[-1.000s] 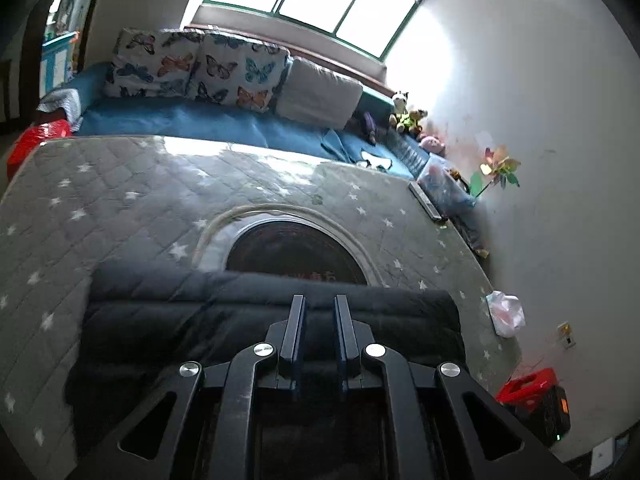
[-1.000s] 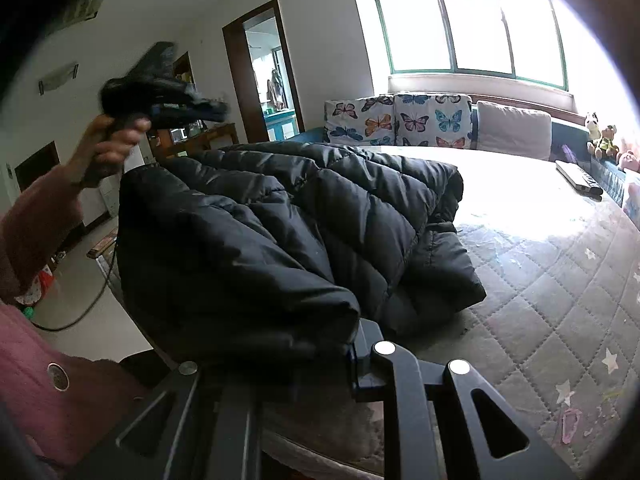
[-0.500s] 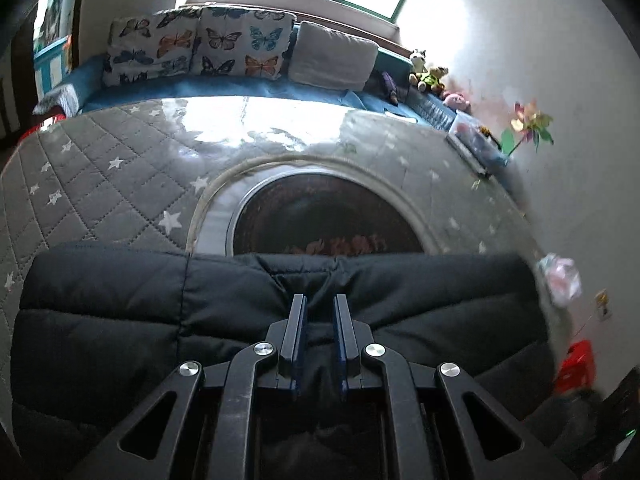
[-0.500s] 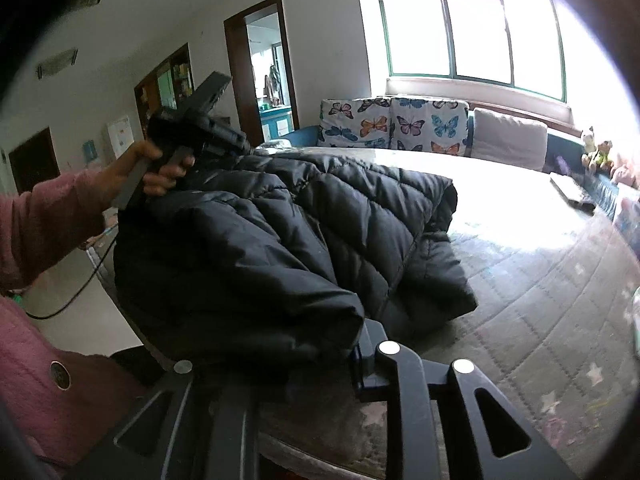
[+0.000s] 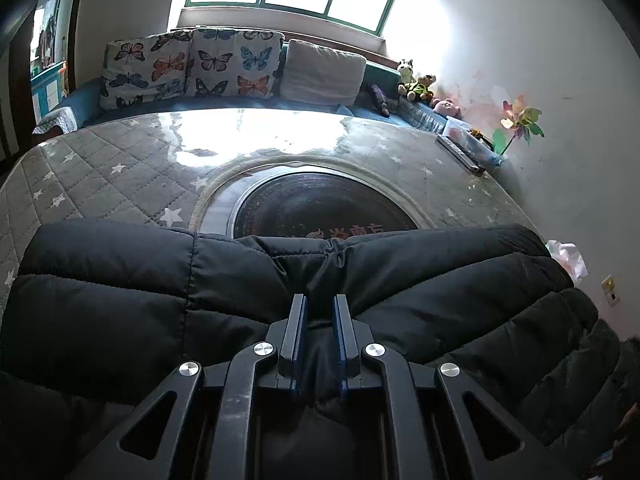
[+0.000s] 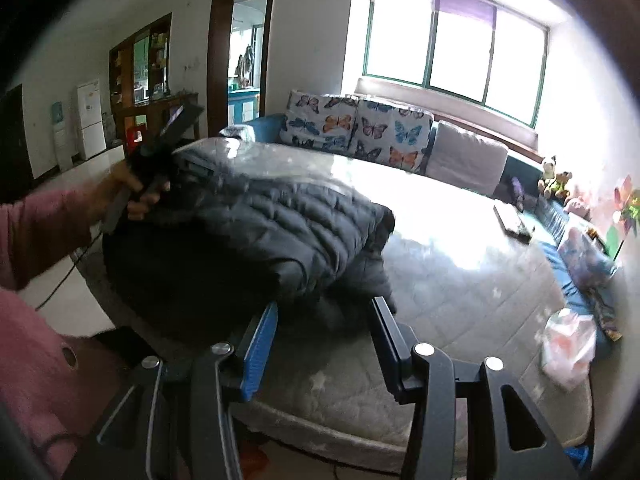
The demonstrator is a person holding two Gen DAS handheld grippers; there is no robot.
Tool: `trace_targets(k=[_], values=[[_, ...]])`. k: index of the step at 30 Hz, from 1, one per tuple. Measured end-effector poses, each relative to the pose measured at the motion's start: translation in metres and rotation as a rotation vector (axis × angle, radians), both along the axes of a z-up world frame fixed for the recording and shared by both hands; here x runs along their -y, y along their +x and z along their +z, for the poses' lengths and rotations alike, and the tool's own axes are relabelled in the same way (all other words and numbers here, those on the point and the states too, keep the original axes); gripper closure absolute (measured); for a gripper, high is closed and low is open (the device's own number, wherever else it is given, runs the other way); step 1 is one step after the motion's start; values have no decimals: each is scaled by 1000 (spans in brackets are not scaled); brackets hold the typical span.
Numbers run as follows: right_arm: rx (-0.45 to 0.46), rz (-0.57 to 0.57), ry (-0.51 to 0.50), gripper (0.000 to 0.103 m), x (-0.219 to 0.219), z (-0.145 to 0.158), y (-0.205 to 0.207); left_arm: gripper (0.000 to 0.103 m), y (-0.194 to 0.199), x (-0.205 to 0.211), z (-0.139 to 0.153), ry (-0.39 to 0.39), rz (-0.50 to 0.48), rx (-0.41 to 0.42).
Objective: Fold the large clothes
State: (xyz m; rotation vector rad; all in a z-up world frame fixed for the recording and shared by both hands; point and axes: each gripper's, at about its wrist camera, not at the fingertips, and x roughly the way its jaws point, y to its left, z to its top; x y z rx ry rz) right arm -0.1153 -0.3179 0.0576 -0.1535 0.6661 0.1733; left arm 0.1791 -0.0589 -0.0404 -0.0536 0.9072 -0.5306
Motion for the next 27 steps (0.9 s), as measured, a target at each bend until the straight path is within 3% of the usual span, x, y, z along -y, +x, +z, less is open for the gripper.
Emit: trace_targets(k=[7, 16, 20, 27], values=[[7, 79, -22, 51, -33, 33, 38, 89, -1, -4, -3, -23, -6, 4], [11, 100, -52, 49, -51, 66, 30, 89, 1, -12, -9, -62, -11, 9], [2, 92, -23, 49, -66, 61, 61, 89, 0, -12, -10, -58, -13, 16], [-94, 8, 79, 49, -84, 18, 160, 89, -3, -12, -11, -66, -18, 28]])
